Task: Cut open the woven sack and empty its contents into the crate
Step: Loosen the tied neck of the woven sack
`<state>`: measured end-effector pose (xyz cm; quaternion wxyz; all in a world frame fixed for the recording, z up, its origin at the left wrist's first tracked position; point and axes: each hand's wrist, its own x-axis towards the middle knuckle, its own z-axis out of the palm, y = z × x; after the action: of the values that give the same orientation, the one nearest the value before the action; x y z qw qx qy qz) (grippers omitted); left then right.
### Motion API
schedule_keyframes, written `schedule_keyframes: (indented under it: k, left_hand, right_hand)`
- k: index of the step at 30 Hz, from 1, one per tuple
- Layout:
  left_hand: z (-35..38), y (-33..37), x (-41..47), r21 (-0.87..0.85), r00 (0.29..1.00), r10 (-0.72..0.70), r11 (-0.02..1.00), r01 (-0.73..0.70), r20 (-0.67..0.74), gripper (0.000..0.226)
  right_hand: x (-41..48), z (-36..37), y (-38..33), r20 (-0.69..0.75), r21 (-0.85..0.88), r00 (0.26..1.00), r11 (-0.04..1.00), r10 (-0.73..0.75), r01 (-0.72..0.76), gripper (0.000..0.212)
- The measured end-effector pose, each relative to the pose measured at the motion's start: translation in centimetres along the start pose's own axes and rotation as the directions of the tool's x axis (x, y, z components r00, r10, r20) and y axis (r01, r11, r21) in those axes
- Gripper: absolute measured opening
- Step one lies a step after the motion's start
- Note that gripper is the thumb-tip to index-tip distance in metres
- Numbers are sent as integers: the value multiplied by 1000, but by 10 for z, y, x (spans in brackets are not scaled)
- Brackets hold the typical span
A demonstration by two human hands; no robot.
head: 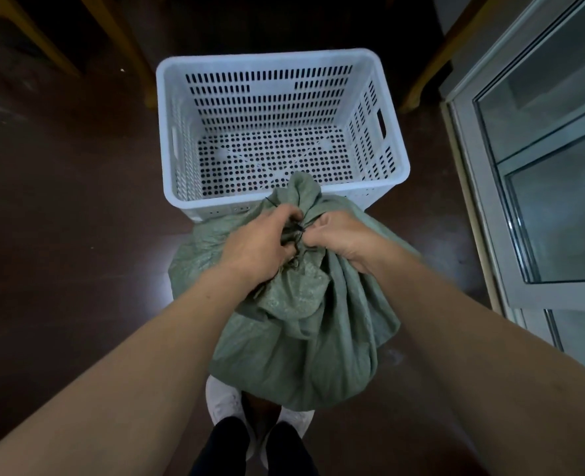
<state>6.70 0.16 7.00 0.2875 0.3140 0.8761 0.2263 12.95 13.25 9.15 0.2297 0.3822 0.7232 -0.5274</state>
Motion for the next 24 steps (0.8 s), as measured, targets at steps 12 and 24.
schedule_keyframes:
  k: [12, 24]
  left_hand:
    - [4, -5, -6, -51, 996, -82, 995, 83, 22, 45]
    - [-61, 44, -17, -110, 970, -244, 964, 240, -17, 48]
  right_hand:
    - [-2, -6, 5, 46, 99, 999, 995, -11, 7, 23]
    - [-55, -69, -26, -28, 52, 999, 998, -17, 19, 46]
